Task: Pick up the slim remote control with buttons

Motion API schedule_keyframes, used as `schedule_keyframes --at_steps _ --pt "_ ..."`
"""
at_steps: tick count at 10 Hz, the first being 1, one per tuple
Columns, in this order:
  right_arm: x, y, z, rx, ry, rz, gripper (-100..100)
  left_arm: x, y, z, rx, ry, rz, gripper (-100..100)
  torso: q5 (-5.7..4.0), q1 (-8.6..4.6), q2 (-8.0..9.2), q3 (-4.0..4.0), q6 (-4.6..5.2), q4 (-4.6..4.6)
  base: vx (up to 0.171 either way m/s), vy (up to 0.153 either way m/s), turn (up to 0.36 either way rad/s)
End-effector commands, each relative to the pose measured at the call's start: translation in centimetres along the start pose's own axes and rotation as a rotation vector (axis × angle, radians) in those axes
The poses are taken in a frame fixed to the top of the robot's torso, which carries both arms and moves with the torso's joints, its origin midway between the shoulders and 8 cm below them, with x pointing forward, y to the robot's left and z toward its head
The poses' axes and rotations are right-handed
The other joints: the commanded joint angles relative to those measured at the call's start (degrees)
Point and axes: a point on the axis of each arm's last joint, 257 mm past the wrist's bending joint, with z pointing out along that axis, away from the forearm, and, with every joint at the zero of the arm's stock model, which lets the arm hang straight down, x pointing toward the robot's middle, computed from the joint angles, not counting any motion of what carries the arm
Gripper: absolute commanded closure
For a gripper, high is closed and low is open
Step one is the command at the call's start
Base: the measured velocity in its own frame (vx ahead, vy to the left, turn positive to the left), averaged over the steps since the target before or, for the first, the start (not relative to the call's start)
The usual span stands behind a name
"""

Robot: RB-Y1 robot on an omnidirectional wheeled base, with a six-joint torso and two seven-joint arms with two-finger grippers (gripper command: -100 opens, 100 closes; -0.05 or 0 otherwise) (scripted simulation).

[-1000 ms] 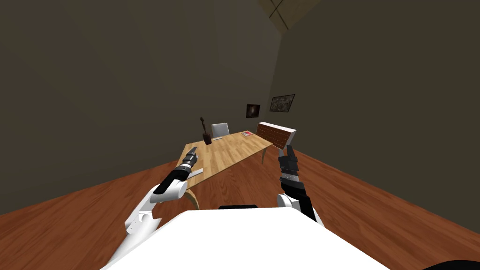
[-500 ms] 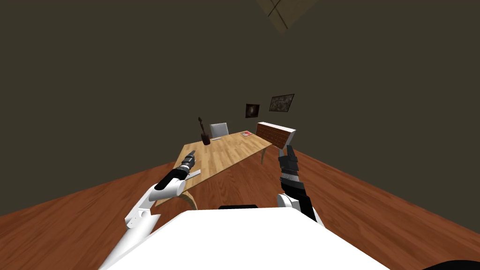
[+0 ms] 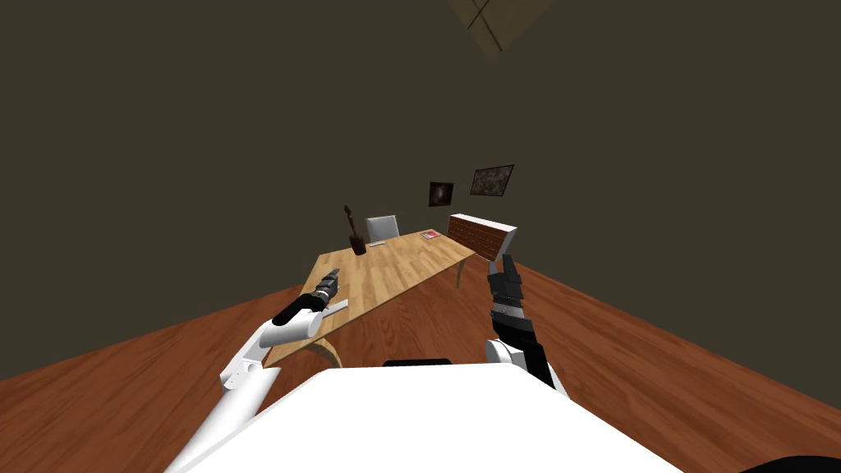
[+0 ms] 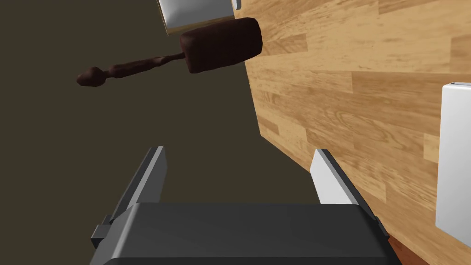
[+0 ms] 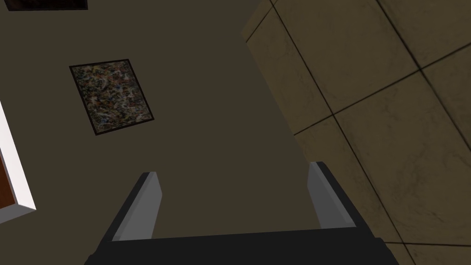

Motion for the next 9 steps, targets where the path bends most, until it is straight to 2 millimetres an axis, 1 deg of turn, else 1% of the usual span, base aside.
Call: schedule_keyframes --at_steps 1,2,3,4,5,6,7,8,9 --pt "0.0 0.0 0.0 0.0 0.0 0.0 0 -0.6 1.6 0.2 -0.057 -0.006 -0.003 -100 0.0 0.0 0.0 0.0 0.0 0.0 0.031 -0.022 -0.023" --pt "0.0 0.0 0.0 0.0 0.0 0.0 0 -0.6 1.8 0.2 -0.066 -0.006 -0.003 -100 0.0 0.01 0.01 0.0 -0.01 0.0 0.012 -0.013 0.003" --pt "0.0 0.0 0.0 0.0 0.0 0.0 0 -1.9 3.5 0.7 -0.125 -0.021 -0.011 -100 0.0 0.03 0.07 0.04 -0.02 0.01 0.019 -0.016 -0.035" --pt "0.0 0.0 0.0 0.0 0.0 0.0 0 -1.8 4.1 0.6 -0.146 -0.02 -0.011 -100 0.01 0.03 0.06 0.04 -0.01 0.01 0.019 -0.015 -0.026" --pt "0.0 0.0 0.0 0.0 0.0 0.0 0 -2.9 5.1 1.0 -0.189 -0.032 -0.02 -100 0.01 0.03 0.06 0.03 0.0 0.01 0.025 -0.012 -0.056" --pt "0.0 0.0 0.0 0.0 0.0 0.0 0 -3.0 6.4 0.9 -0.226 -0.033 -0.022 -100 0.01 0.05 0.03 0.02 0.0 0.01 0.027 -0.004 -0.027" --pt "0.0 0.0 0.0 0.0 0.0 0.0 0 -4.1 7.4 1.2 -0.268 -0.045 -0.033 -100 0.01 0.07 0.03 0.01 -0.01 0.0 0.034 0.0 -0.06" --pt "0.0 0.0 0.0 0.0 0.0 0.0 0 -4.1 8.6 1.0 -0.305 -0.045 -0.036 -100 0.02 0.09 0.0 0.0 0.0 0.0 0.027 0.0 -0.027" --pt "0.0 0.0 0.0 0.0 0.0 0.0 0 -5.1 9.7 1.1 -0.35 -0.055 -0.05 -100 0.02 0.09 0.02 0.01 -0.01 0.0 0.027 0.001 -0.055"
